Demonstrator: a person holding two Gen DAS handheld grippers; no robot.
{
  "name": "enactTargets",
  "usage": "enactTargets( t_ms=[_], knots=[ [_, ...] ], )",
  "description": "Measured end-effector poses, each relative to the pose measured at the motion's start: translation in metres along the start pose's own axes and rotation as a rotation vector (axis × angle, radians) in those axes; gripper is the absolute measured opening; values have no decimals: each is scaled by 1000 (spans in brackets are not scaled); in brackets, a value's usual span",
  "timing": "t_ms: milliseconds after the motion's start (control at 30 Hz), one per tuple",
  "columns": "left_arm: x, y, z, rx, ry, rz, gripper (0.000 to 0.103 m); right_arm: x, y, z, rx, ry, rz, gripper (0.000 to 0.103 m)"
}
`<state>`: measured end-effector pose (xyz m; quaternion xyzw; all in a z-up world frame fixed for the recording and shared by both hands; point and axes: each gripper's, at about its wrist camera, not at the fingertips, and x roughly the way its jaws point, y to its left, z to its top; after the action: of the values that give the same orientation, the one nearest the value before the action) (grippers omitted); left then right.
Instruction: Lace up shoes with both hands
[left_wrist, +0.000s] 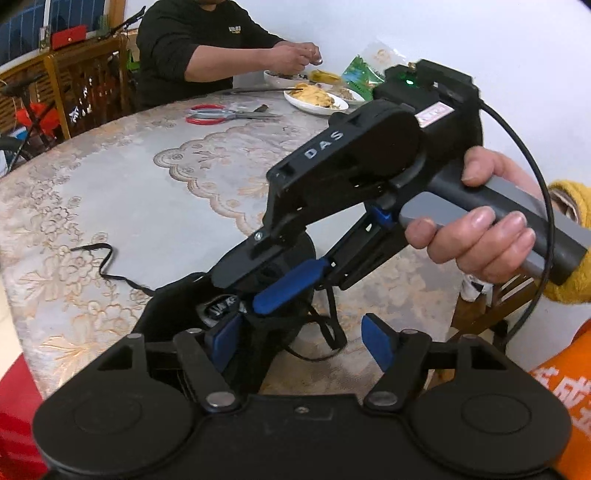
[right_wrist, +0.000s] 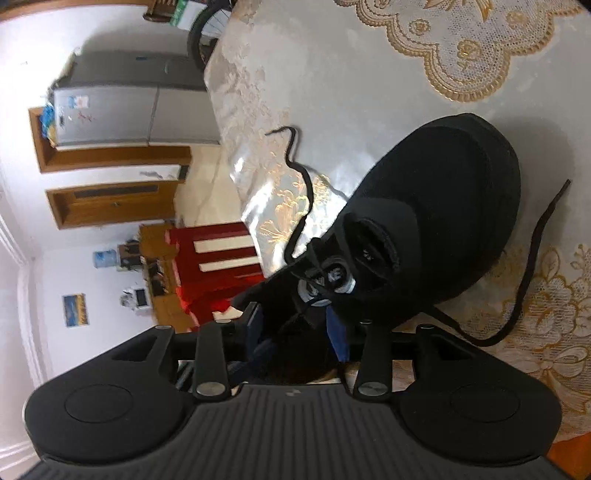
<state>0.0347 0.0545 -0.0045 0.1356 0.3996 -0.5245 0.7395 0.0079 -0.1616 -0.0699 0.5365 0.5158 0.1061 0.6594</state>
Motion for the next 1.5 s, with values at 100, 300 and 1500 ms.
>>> enactTargets(
  t_ms=[100, 300, 1500],
  knots=[
    [7, 6, 2, -34, -1, -15, 68, 0, -2, 2, 20, 3, 15, 44],
    [6, 4, 1, -35, -12, -41, 59, 5, 0, 7, 18, 10, 20, 43],
    [-28, 20, -33, -130, 1, 181, 75, -162, 79, -97, -849, -702, -369, 40]
  ],
)
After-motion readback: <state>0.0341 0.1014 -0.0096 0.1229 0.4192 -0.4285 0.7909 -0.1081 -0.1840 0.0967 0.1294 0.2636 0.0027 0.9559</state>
